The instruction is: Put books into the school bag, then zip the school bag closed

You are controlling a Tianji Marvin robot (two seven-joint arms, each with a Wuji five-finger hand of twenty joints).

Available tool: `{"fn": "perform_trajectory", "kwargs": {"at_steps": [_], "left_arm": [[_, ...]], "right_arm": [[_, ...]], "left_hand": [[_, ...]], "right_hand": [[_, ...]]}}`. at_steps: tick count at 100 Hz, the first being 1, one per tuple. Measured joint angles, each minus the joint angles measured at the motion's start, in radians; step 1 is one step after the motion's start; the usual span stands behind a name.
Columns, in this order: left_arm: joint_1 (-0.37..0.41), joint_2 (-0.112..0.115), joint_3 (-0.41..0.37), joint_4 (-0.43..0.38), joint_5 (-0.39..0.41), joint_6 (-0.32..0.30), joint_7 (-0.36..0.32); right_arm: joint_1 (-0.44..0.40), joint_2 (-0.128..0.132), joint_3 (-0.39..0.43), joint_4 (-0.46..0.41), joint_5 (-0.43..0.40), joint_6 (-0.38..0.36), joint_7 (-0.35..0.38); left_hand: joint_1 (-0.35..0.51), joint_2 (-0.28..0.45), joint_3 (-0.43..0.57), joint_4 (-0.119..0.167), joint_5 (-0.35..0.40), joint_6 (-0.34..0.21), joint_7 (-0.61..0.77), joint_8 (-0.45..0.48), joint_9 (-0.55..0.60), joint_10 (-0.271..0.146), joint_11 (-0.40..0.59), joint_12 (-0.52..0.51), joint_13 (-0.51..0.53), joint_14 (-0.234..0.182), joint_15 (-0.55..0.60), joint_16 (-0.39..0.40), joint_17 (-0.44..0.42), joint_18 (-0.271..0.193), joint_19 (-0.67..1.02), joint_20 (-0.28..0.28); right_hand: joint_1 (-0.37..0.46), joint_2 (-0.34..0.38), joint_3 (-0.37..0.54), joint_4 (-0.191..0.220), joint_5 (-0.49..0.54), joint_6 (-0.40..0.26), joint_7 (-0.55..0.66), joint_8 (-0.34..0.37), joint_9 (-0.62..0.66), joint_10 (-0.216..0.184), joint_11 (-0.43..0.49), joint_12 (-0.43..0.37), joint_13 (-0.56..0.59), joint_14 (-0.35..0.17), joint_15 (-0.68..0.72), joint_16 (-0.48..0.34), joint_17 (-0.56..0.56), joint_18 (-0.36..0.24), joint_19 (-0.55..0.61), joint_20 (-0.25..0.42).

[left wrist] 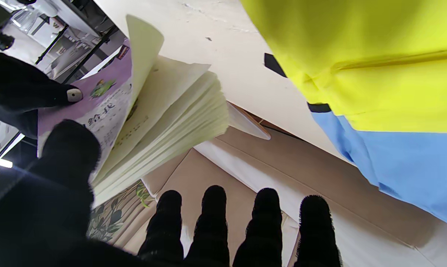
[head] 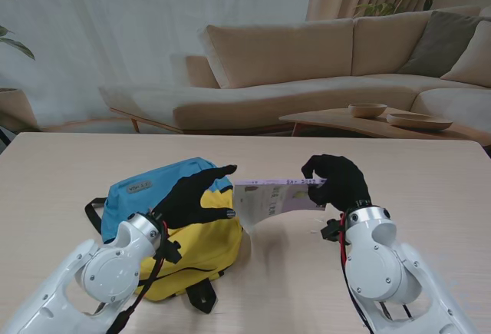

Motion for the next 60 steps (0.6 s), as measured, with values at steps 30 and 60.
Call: {"fn": "perform_trajectory", "kwargs": {"at_steps": [30, 60], "left_arm": [[-0.054, -0.01, 0.043, 0.035, -0.063, -0.016, 0.002], [-0.071, -0.011, 0.053, 0.05, -0.088, -0.041, -0.011]], "right_arm": [[0.005, -0.011, -0.06, -0.012, 0.032, 0.03, -0.027], [0.015, -0.025, -0.102, -0.014, 0.074, 0.05, -0.061]], "left_hand": [[0.041, 0.002, 0.018, 0.0, 0.0, 0.0, 0.224, 0.104, 0.045, 0.001, 0.038, 0.005, 0.04, 0.0, 0.019, 0.018, 0.027, 0.001, -0.001, 0.027], [0.257, 0.018, 0.122, 0.0, 0.057, -0.006, 0.627, 0.364, 0.255, 0.003, 0.232, 0.132, 0.233, 0.04, 0.331, 0.153, 0.134, 0.029, 0.423, 0.075]], "right_hand": [[0.004, -0.002, 0.0, 0.0, 0.001, 0.0, 0.0, 0.0, 0.0, 0.007, 0.0, 0.0, 0.0, 0.008, 0.006, -0.001, 0.0, 0.001, 0.0, 0.004], [0.006, -0.002, 0.0, 0.0, 0.001, 0.0, 0.0, 0.0, 0.0, 0.008, 0.0, 0.0, 0.0, 0.012, 0.007, -0.001, 0.0, 0.002, 0.0, 0.006]]}}
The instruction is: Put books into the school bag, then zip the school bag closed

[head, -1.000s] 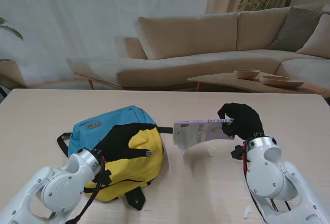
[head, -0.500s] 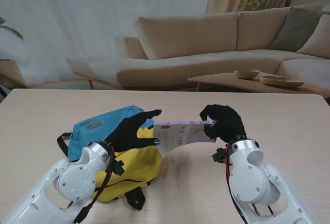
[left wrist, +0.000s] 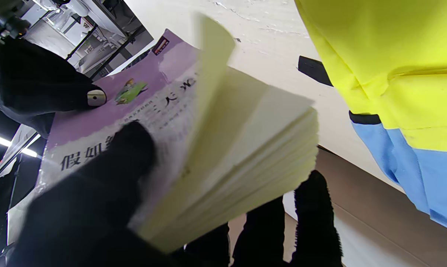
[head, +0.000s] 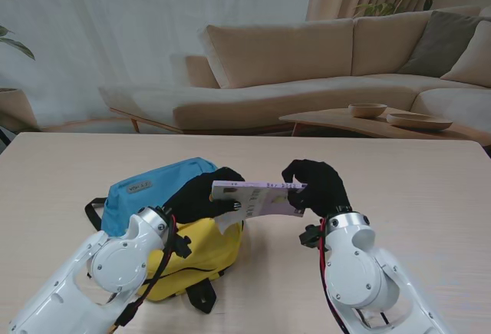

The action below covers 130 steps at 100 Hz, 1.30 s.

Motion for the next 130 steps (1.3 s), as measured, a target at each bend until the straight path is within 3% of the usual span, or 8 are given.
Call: {"fn": "perform_trajectory", "kwargs": {"at_steps": [24, 41, 49, 67, 75, 86, 102, 130], "left_arm": [[-0.003, -0.003, 0.002, 0.006, -0.027, -0.007, 0.006], [0.012, -0.008, -0.01, 0.0, -0.058, -0.002, 0.018], [0.022, -0.012, -0.014, -0.001, -0.063, -0.007, 0.049], [0.046, -0.021, -0.037, -0.012, -0.071, -0.022, 0.067], [0.056, -0.024, -0.045, -0.02, -0.075, -0.017, 0.08], [0.076, -0.028, -0.064, -0.03, -0.071, -0.018, 0.096], [0.113, -0.033, -0.099, -0.044, -0.056, -0.028, 0.132], [0.174, -0.043, -0.145, -0.075, -0.089, -0.053, 0.18]], "right_arm": [[0.002, -0.004, -0.01, 0.0, 0.006, 0.004, 0.005], [0.002, -0.001, -0.006, -0.002, 0.005, -0.006, 0.036], [-0.001, 0.004, 0.001, -0.005, -0.001, -0.016, 0.067], [-0.012, 0.016, 0.019, -0.01, -0.022, -0.058, 0.111], [-0.02, 0.021, 0.033, -0.015, -0.023, -0.082, 0.129], [-0.036, 0.027, 0.069, -0.024, -0.019, -0.139, 0.167], [-0.063, 0.035, 0.127, -0.037, 0.069, -0.22, 0.206], [-0.076, 0.042, 0.164, -0.004, 0.121, -0.259, 0.217]], "left_hand": [[0.35, 0.038, -0.302, -0.013, 0.114, -0.034, 0.2, 0.093, 0.286, 0.011, -0.016, 0.324, 0.179, 0.064, 0.207, 0.071, 0.127, 0.034, 0.232, -0.001], [0.399, 0.04, -0.355, -0.014, 0.178, -0.026, 0.167, 0.126, 0.323, 0.047, 0.034, 0.341, 0.236, 0.111, 0.318, 0.122, 0.216, 0.076, 0.302, 0.049], [0.399, 0.034, -0.355, -0.015, 0.213, -0.025, 0.117, 0.191, 0.327, 0.05, 0.093, 0.341, 0.265, 0.121, 0.371, 0.149, 0.249, 0.098, 0.319, 0.098], [0.396, 0.032, -0.355, -0.015, 0.223, -0.022, 0.072, 0.309, 0.33, 0.053, 0.163, 0.367, 0.294, 0.121, 0.462, 0.205, 0.293, 0.11, 0.354, 0.174], [0.395, 0.032, -0.355, -0.015, 0.224, -0.021, 0.072, 0.313, 0.33, 0.058, 0.179, 0.38, 0.296, 0.121, 0.489, 0.222, 0.297, 0.113, 0.357, 0.186], [0.394, 0.032, -0.355, -0.016, 0.224, -0.014, 0.072, 0.316, 0.33, 0.064, 0.204, 0.381, 0.296, 0.121, 0.513, 0.238, 0.297, 0.114, 0.366, 0.194], [0.394, 0.032, -0.355, -0.017, 0.225, -0.014, 0.072, 0.324, 0.33, 0.071, 0.211, 0.391, 0.296, 0.121, 0.517, 0.241, 0.297, 0.116, 0.366, 0.196], [0.394, 0.032, -0.354, -0.024, 0.225, -0.014, 0.072, 0.341, 0.33, 0.073, 0.224, 0.392, 0.296, 0.121, 0.528, 0.243, 0.298, 0.118, 0.366, 0.199]], "right_hand": [[0.022, 0.0, 0.012, -0.015, 0.0, 0.0, -0.003, 0.008, -0.011, 0.0, 0.0, -0.003, 0.0, 0.012, 0.0, 0.0, -0.008, 0.001, 0.001, 0.005], [0.05, 0.066, 0.05, -0.317, -0.024, 0.0, -0.032, 0.014, -0.102, 0.001, -0.039, -0.093, -0.064, 0.005, -0.049, 0.0, -0.055, 0.0, 0.0, 0.005], [0.05, 0.12, 0.05, -0.387, -0.068, -0.014, -0.031, -0.009, -0.2, 0.001, -0.081, -0.205, -0.136, -0.022, -0.115, 0.0, -0.095, -0.024, -0.014, -0.006], [-0.047, 0.356, 0.039, -0.353, -0.258, -0.111, -0.035, -0.275, -0.446, 0.072, -0.298, -0.622, -0.274, -0.052, -0.381, -0.067, -0.179, -0.074, -0.095, -0.031], [-0.126, 0.475, -0.019, -0.251, -0.392, -0.015, -0.131, -0.441, -0.507, 0.106, -0.427, -0.775, -0.282, -0.058, -0.526, -0.137, -0.197, -0.081, -0.146, -0.045], [-0.165, 0.528, -0.102, -0.269, -0.533, 0.083, -0.262, -0.613, -0.56, 0.132, -0.57, -0.935, -0.322, -0.062, -0.68, -0.2, -0.219, -0.088, -0.217, -0.085], [-0.169, 0.534, -0.242, -0.333, -0.644, 0.113, -0.336, -0.758, -0.604, 0.166, -0.721, -1.034, -0.336, -0.07, -0.852, -0.273, -0.22, -0.1, -0.275, -0.13], [-0.18, 0.525, -0.322, -0.359, -0.69, 0.158, -0.338, -0.795, -0.611, 0.168, -0.768, -1.048, -0.332, -0.071, -0.896, -0.298, -0.208, -0.109, -0.291, -0.147]]}}
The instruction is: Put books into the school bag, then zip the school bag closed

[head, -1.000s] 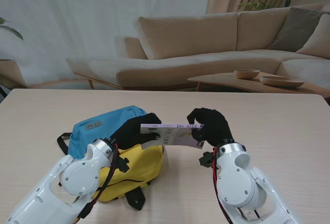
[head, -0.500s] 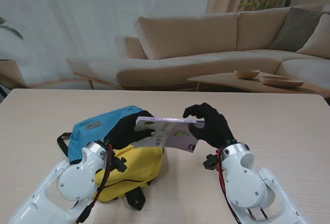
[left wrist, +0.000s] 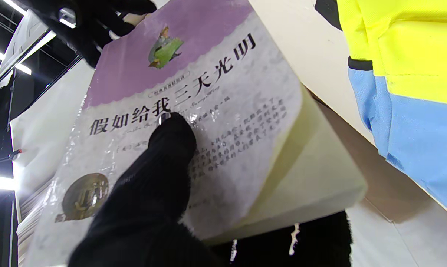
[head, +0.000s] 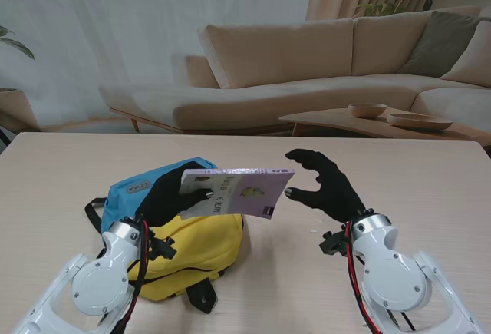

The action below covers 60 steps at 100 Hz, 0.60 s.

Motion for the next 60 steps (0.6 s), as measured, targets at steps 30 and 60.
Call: {"fn": "perform_trajectory", "kwargs": {"at_steps": [30, 60], "left_arm": [[0.002, -0.002, 0.003, -0.014, -0.113, -0.003, -0.002], [-0.045, -0.002, 0.034, -0.01, -0.243, 0.016, -0.08]], "right_arm": [[0.018, -0.01, -0.036, 0.095, 0.214, -0.071, -0.038], [0.036, -0.041, -0.101, 0.135, 0.375, -0.141, -0.103]], "left_hand": [[0.0, 0.0, 0.0, 0.0, 0.0, 0.0, 0.0, 0.008, 0.0, 0.002, 0.003, 0.0, 0.0, 0.0, 0.0, 0.009, -0.001, 0.002, 0.0, 0.008], [0.0, 0.0, 0.0, 0.0, 0.0, 0.0, 0.0, 0.008, 0.0, 0.003, 0.004, 0.0, 0.0, 0.0, 0.0, 0.009, -0.004, 0.004, 0.0, 0.009]], "right_hand": [[0.0, -0.014, 0.003, 0.0, -0.028, 0.032, -0.009, -0.01, -0.025, 0.001, 0.011, -0.005, 0.0, -0.007, -0.01, -0.01, 0.028, -0.016, -0.01, -0.01], [0.005, -0.064, 0.059, -0.041, -0.022, 0.039, 0.052, -0.015, 0.007, 0.004, 0.037, -0.006, 0.046, -0.009, 0.032, -0.013, 0.126, -0.062, 0.072, -0.007]]}}
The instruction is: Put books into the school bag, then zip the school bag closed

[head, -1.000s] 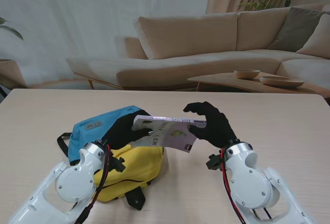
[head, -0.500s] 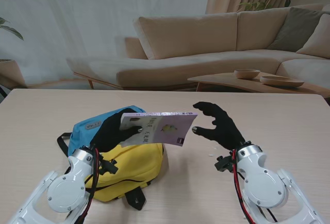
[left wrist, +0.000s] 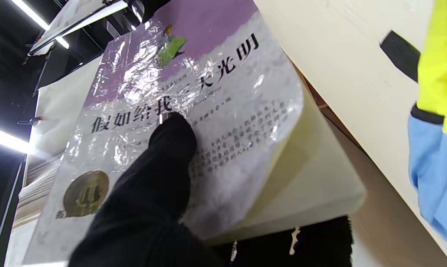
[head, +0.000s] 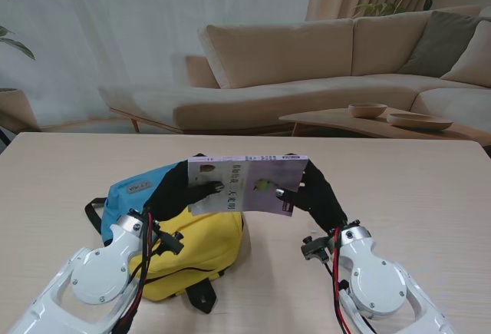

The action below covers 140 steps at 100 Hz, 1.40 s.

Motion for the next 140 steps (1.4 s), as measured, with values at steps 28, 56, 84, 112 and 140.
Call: {"fn": "perform_trajectory", "kwargs": {"at_steps": [28, 56, 84, 112, 140], "left_arm": [[-0.057, 0.003, 0.039, 0.022, -0.08, 0.036, -0.059], [-0.087, 0.006, 0.054, 0.043, -0.103, 0.061, -0.085], [-0.074, 0.006, 0.047, 0.025, -0.081, 0.076, -0.087], [-0.041, 0.021, 0.013, -0.01, -0.037, 0.079, -0.164], [0.031, 0.042, -0.063, -0.061, 0.091, 0.07, -0.224]], "right_arm": [[0.006, -0.014, -0.021, 0.009, 0.102, -0.058, -0.008], [-0.002, -0.016, -0.018, -0.001, 0.176, -0.061, -0.009], [-0.014, -0.019, -0.008, -0.021, 0.275, -0.048, 0.013], [-0.024, -0.03, 0.004, -0.054, 0.354, 0.023, 0.003], [-0.019, -0.044, 0.021, -0.065, 0.367, 0.046, -0.035]], "left_hand": [[0.0, 0.0, 0.0, 0.0, 0.0, 0.0, 0.0, 0.022, 0.0, 0.001, 0.006, 0.001, 0.0, 0.0, 0.0, 0.0, -0.004, 0.001, 0.0, 0.0], [0.0, 0.0, 0.0, 0.0, 0.0, 0.0, 0.0, 0.037, 0.0, 0.001, 0.008, 0.001, -0.001, 0.0, 0.0, 0.0, -0.007, 0.001, 0.0, 0.001], [0.0, -0.023, 0.005, -0.01, -0.001, 0.0, 0.027, -0.073, 0.01, -0.008, -0.114, 0.051, -0.055, 0.003, -0.129, -0.061, -0.094, 0.001, -0.024, -0.049], [-0.27, -0.013, 0.292, 0.023, -0.151, -0.006, -0.138, -0.353, -0.27, -0.029, -0.269, -0.319, -0.285, -0.049, -0.484, -0.237, -0.306, -0.032, -0.209, -0.224], [-0.44, -0.028, 0.312, 0.034, -0.26, -0.003, -0.282, -0.483, -0.406, -0.039, -0.344, -0.436, -0.41, -0.086, -0.65, -0.294, -0.393, -0.079, -0.409, -0.259]], "right_hand": [[0.061, -0.022, 0.07, -0.012, 0.216, -0.006, 0.06, -0.028, 0.257, 0.017, -0.001, 0.009, 0.227, 0.036, 0.066, 0.028, 0.166, -0.013, 0.096, 0.047], [0.246, -0.007, 0.098, -0.161, 0.53, -0.083, 0.29, -0.184, 0.679, 0.056, -0.043, 0.009, 0.505, 0.119, 0.236, 0.072, 0.351, 0.032, 0.247, 0.106], [0.304, -0.005, 0.051, -0.161, 0.598, -0.018, 0.184, 0.101, 0.766, 0.125, 0.01, 0.107, 0.591, 0.179, 0.434, 0.14, 0.476, 0.118, 0.446, 0.189], [0.304, -0.016, 0.051, -0.16, 0.629, 0.027, 0.134, 0.289, 0.766, 0.172, 0.122, 0.213, 0.616, 0.205, 0.564, 0.179, 0.498, 0.137, 0.487, 0.236], [0.303, -0.022, 0.051, -0.16, 0.633, 0.033, 0.132, 0.329, 0.766, 0.176, 0.146, 0.232, 0.617, 0.205, 0.59, 0.19, 0.503, 0.142, 0.497, 0.246]]}}
